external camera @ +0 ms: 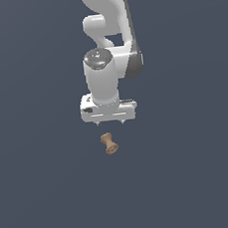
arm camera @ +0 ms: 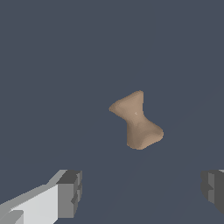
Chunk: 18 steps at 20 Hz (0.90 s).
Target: Pick up the object and move it to a goal position.
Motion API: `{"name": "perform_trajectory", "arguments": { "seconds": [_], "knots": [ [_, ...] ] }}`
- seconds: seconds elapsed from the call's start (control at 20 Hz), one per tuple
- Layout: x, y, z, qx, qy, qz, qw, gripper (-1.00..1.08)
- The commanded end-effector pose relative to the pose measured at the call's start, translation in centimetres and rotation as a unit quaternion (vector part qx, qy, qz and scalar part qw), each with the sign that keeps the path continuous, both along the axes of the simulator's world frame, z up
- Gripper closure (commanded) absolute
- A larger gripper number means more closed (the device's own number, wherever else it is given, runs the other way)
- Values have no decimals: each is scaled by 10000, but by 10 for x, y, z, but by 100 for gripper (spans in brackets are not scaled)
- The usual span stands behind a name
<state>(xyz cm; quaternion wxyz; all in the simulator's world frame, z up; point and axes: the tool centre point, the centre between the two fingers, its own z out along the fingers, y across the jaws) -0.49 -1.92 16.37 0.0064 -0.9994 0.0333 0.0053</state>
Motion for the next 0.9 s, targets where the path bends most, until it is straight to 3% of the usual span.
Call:
{"name": "perform_trajectory", "arguments": {
  "seconds": [0.0, 0.4, 0.85],
  "knots": [
    [0, 0, 0, 0, 0, 0, 10000, -92],
    [-8, 11, 5, 119, 90, 28, 9999, -92],
    [-6, 9, 2, 106, 79, 162, 9998, -92]
  ]
}}
